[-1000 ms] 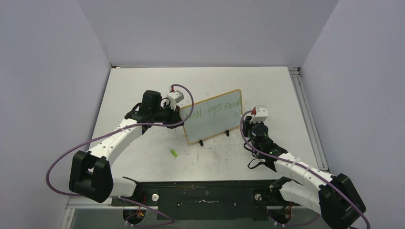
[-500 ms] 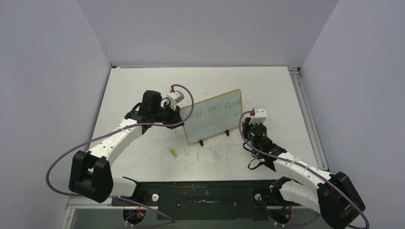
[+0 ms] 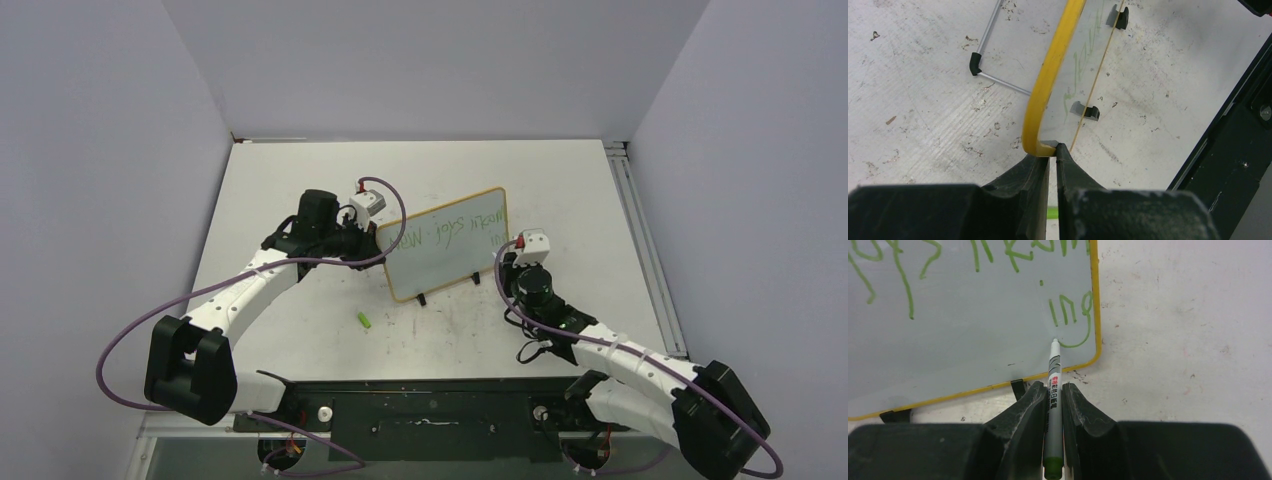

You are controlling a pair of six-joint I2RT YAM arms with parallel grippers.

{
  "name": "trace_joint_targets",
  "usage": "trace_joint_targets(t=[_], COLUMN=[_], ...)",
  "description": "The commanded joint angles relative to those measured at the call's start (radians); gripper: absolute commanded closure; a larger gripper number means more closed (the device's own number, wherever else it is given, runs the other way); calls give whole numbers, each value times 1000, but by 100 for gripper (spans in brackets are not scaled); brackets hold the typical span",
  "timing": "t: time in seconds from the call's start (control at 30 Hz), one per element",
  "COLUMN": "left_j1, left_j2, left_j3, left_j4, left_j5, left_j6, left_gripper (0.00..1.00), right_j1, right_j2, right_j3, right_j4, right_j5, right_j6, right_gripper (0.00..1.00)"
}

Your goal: Write a sentence on the whiteboard

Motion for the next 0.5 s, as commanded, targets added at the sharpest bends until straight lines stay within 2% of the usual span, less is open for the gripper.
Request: trace_joint_targets(t=[0.0, 0.13, 0.23, 0.47], left_j1=[-13, -13, -15, -16], left_j2=[1, -1, 0, 2], left_j3=[18, 17, 18, 15], left_j4=[-23, -24, -23, -25], left_j5=[-28, -30, -29, -32], left_j6=[37, 37, 37, 37], left_gripper=[100, 100, 100, 100], right_j1=[30, 32, 15, -101], right_j2=[-109, -202, -211, -145], right_j3=[-9, -16, -11, -27], right_j4=[35, -26, -63, -55], right_j5=[86, 159, 172, -6], right_j6=[16, 20, 25, 80], right_gripper=[95, 95, 95, 95])
